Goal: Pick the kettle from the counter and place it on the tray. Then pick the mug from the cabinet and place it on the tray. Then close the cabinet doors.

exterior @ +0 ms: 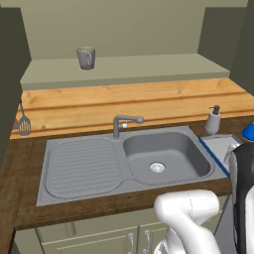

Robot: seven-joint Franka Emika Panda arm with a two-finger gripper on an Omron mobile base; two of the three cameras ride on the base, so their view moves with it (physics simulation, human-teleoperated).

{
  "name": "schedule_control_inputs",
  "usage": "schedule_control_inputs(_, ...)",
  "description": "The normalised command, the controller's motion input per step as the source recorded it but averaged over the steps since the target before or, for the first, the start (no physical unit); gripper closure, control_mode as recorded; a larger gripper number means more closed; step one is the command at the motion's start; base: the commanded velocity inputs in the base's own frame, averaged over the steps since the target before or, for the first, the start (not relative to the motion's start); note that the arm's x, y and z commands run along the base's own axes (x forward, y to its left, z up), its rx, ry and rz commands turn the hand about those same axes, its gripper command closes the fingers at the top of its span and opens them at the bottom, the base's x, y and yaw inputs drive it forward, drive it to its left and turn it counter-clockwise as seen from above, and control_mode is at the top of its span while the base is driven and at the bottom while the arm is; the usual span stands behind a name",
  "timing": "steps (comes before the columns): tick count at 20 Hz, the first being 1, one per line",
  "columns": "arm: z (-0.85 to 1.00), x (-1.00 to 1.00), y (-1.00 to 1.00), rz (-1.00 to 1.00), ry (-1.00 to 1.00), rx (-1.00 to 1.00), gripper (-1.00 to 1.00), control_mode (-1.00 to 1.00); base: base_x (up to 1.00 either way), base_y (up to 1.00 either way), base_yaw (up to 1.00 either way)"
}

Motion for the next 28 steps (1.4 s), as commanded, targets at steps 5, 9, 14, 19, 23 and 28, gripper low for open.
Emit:
schedule_control_inputs(5,-0.05,-0.34,-0.67,-0.01,0.0,0.01,-1.0,-1.0,0.0,0.0,0.0)
schedule_control_inputs(9,0.0,-0.16,-0.83,0.06,0.0,0.14,-1.0,-1.0,0.0,0.0,0.0)
schedule_control_inputs(14,0.0,-0.25,-0.91,0.22,-0.04,0.09,-1.0,-1.0,0.0,0.0,0.0)
schedule_control_inputs(19,0.0,-0.25,-0.88,0.28,-0.04,0.0,-1.0,-1.0,0.0,0.0,0.0)
schedule_control_inputs(23,0.0,-0.05,-0.87,0.21,-0.02,0.0,-1.0,-1.0,0.0,0.0,0.0)
schedule_control_inputs(28,0.0,0.12,-0.84,0.11,-0.06,0.0,-1.0,-1.0,0.0,0.0,0.0)
